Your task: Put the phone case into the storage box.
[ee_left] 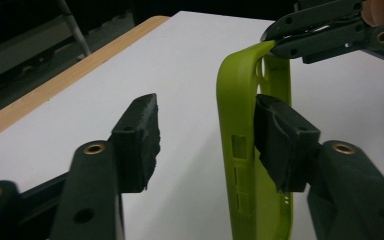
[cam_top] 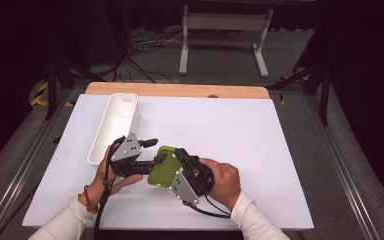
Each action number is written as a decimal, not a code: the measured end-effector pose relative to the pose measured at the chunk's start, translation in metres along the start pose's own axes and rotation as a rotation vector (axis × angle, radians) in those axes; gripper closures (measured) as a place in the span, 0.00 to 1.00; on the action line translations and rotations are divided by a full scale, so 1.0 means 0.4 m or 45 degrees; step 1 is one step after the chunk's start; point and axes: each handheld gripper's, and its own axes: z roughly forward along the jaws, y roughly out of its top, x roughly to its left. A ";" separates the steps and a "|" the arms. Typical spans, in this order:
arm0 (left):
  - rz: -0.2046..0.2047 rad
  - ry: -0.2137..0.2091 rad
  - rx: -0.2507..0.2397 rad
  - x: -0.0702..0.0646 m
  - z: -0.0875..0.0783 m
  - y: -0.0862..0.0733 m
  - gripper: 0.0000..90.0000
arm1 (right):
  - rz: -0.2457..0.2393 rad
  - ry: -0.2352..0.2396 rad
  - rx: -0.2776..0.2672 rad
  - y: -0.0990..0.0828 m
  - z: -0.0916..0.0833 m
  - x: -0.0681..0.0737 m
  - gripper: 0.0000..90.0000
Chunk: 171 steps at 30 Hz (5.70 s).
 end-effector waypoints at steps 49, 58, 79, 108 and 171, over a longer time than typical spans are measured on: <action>-0.049 -0.017 -0.134 0.010 -0.051 0.007 0.87 | 0.422 0.117 -0.137 -0.033 -0.031 -0.058 0.80; -0.037 -0.015 -0.164 0.014 -0.059 0.001 0.87 | 0.599 0.168 -0.150 -0.072 -0.024 -0.071 0.68; -0.050 0.002 -0.198 0.021 -0.081 0.001 0.87 | 0.741 0.175 -0.106 -0.145 -0.054 -0.060 0.42; -0.085 0.037 -0.305 0.050 -0.138 0.008 0.87 | 0.802 0.201 -0.013 -0.234 -0.110 -0.028 0.31; -0.155 0.240 -0.466 0.186 -0.326 -0.015 0.87 | 0.877 0.226 0.008 -0.273 -0.125 -0.008 0.25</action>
